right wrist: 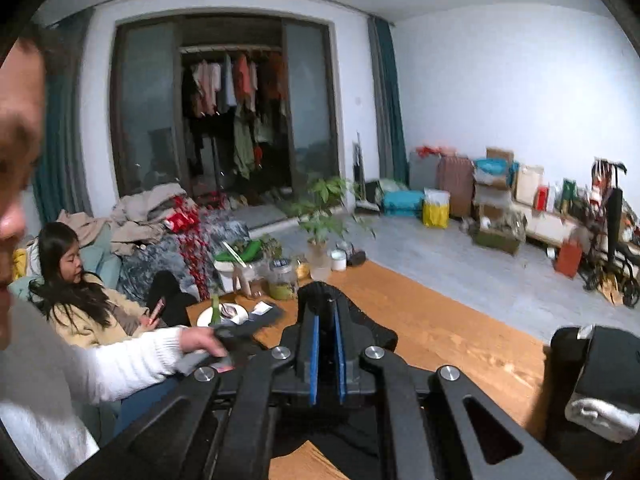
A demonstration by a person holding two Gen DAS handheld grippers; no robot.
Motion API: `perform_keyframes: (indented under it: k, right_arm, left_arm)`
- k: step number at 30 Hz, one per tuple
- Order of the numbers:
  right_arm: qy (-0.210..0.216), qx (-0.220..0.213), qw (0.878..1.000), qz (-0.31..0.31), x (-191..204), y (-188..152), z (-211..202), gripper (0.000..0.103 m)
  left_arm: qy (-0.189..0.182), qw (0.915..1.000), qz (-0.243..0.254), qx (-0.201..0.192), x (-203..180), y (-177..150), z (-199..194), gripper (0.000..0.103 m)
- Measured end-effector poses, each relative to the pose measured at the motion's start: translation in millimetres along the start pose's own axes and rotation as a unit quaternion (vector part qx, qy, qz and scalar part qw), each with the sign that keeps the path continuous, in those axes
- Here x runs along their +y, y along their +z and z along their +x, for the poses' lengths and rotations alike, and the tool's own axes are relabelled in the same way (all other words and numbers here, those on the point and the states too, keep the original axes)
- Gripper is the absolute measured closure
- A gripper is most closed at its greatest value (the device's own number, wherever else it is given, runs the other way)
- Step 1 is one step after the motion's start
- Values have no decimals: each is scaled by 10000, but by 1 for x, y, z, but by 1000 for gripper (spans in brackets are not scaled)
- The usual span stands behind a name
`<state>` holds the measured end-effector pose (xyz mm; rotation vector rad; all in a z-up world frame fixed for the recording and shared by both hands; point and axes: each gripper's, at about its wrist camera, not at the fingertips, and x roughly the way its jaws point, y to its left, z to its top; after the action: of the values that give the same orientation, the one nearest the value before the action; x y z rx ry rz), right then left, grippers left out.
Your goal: Fold clothes
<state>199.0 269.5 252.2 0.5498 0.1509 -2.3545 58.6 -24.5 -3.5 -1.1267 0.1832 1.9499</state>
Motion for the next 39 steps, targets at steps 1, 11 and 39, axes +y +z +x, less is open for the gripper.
perform_keyframes:
  k: [1,11,39]
  right_arm:
    - [-29,140,9998,98,-3,2,12,95]
    - [336,219,9947,949,-36,22,52,95]
    - [-1215,836,9782,1461,-163,60,258,71]
  left_arm:
    - [333,9967,499,-544,-14,-10,-21,23]
    - [775,9326,3385,-986,-104,-56,-9,23]
    - [-446,9872,1481,384,36,8,52,98]
